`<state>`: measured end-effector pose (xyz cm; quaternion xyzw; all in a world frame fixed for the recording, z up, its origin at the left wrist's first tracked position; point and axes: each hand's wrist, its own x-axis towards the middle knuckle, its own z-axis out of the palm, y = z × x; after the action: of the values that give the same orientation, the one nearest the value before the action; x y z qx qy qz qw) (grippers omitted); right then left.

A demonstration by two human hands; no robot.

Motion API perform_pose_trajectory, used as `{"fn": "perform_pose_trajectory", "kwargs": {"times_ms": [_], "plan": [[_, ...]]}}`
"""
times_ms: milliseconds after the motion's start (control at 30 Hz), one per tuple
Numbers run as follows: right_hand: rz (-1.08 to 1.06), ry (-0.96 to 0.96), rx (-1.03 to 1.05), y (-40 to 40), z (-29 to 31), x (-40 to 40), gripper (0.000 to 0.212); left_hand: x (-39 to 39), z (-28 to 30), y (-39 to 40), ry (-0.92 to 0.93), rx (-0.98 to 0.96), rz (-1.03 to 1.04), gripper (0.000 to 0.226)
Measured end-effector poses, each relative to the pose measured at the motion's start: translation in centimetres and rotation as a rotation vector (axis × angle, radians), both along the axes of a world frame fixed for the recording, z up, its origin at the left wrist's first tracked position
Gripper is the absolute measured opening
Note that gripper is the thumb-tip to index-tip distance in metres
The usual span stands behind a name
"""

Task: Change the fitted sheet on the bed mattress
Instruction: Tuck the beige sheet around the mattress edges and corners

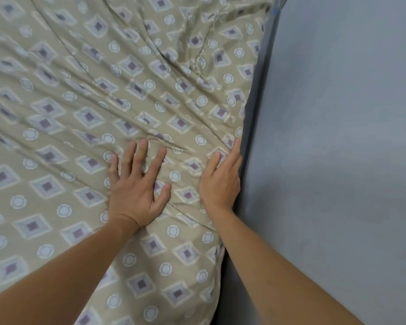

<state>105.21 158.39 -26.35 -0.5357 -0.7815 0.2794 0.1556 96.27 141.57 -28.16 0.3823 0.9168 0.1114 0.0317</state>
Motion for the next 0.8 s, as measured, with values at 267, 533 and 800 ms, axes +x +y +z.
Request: {"fn": "perform_pose_trajectory", "kwargs": {"times_ms": [267,533,800], "plan": [[-0.025,-0.003,0.055,-0.2,-0.6,-0.3,0.06,0.0,0.3,0.0,-0.019,-0.021,-0.013,0.079],[-0.058,-0.047,-0.049,-0.3,-0.7,0.1,0.061,0.3,0.9,-0.5,0.0,-0.055,-0.006,0.079],[0.095,-0.136,0.034,4.0,0.3,3.8,0.031,-0.2,4.8,0.6,-0.081,-0.056,-0.091,0.074]]}}
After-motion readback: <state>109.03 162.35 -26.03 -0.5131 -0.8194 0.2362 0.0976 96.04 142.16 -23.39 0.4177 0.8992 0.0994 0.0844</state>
